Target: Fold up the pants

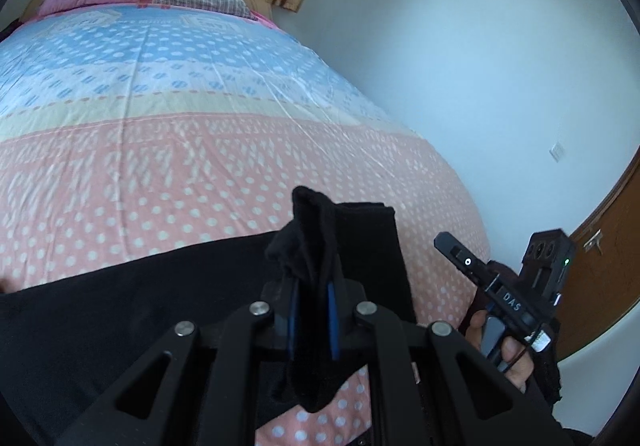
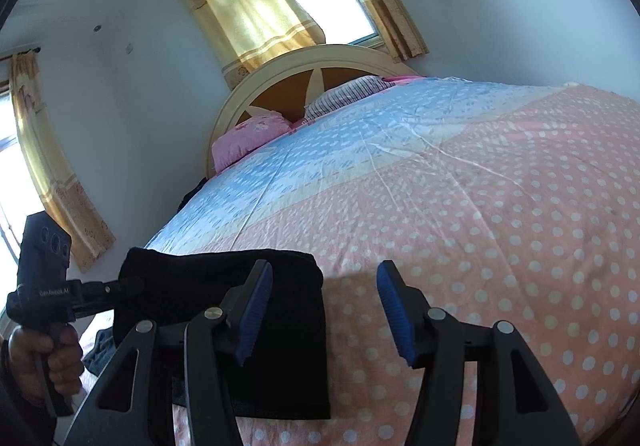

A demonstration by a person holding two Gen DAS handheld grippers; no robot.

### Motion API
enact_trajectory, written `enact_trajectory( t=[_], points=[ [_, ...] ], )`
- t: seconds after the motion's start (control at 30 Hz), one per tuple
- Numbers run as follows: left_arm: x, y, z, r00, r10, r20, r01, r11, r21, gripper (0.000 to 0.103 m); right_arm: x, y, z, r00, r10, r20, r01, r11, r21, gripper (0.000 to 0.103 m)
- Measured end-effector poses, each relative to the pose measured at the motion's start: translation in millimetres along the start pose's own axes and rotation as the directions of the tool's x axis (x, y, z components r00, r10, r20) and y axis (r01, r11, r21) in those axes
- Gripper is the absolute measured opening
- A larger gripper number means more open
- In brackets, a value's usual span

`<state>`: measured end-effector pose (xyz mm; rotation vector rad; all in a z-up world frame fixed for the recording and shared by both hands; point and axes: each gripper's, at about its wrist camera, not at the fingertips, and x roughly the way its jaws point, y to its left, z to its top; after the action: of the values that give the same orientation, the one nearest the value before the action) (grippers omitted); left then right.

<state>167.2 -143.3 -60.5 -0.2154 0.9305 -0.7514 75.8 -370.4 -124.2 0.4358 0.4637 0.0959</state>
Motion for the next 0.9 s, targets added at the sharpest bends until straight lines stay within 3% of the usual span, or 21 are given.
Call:
enact_trajectory(
  t=[0.2,0.37,0.6,0.77,0.9],
  points=[
    [-32.1,36.0,-1.4,0.999,0.016,0.039,-0.012,0.995,-0.096,0.012,0.7,24.1,-7.3,0.999,0.034,-0.008,-0.035,0.995,-0.098,0.056],
    [-52.8,66.7,-6.4,0.996,0.049,0.069,-0.037,0.986,-0.161,0.012,-1.5,51.9,-16.5,0.991,0.132,-0.033,-0.136,0.974,-0.183,0.056],
    [-64.5,110.6,-23.7,0.994,0.092,0.065,-0.073,0.967,-0.244,0.012,9.2,97.5,-46.2,0.959,0.223,-0.172,-0.27,0.903,-0.334,0.056],
    [-59.8,143.2,-39.7,0.992,0.121,0.041,-0.102,0.942,-0.319,0.012,23.8,117.6,-69.8,0.944,0.199,-0.262,-0.296,0.863,-0.41,0.056],
    [-54.4,162.2,-46.2,0.99,0.139,0.03,-0.12,0.93,-0.346,0.012,52.1,117.2,-89.6,0.922,0.074,-0.379,-0.25,0.862,-0.441,0.057]
  ],
)
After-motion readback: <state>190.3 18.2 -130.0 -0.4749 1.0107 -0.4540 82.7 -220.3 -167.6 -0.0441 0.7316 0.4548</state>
